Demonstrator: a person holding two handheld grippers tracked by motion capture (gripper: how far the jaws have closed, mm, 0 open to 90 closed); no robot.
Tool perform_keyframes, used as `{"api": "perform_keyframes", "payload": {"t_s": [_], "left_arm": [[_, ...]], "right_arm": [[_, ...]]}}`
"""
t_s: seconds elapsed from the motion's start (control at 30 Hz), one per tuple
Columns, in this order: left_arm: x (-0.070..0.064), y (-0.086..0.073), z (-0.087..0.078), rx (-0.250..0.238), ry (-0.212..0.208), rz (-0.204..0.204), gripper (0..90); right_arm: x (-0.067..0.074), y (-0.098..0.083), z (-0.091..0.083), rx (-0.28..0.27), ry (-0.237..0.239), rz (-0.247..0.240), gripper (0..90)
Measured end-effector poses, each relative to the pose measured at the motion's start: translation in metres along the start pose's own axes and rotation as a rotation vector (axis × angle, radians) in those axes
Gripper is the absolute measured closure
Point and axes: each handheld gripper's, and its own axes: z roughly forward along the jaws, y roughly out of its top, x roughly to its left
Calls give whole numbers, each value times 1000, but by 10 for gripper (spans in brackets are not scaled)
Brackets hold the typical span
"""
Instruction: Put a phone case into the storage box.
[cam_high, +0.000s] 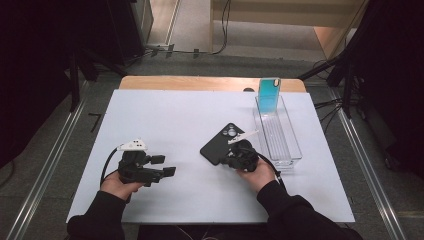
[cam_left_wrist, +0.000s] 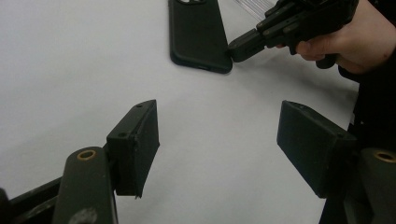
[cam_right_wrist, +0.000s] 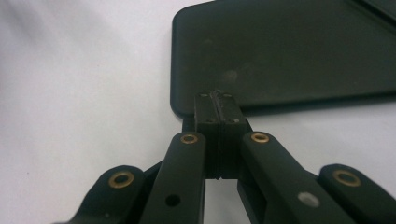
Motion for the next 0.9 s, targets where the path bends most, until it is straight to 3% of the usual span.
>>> {"api": "perform_keyframes", "payload": {"t_s": [0.33, 0.63, 0.7, 0.9], "left_arm": [[1, 0, -1, 5, 4, 2, 303], [1, -1, -2, 5, 11, 8, 302], [1, -1, -2, 6, 12, 9, 302], [0, -1, -1, 5, 4, 11, 302]], "right_arm": [[4, 6, 4, -3, 36, 2, 863], [1, 5, -26, -43, 153, -14, 535], [-1, 4, -36, -73, 171, -21, 460], [-4, -1, -56, -101, 218, -56, 354]]}}
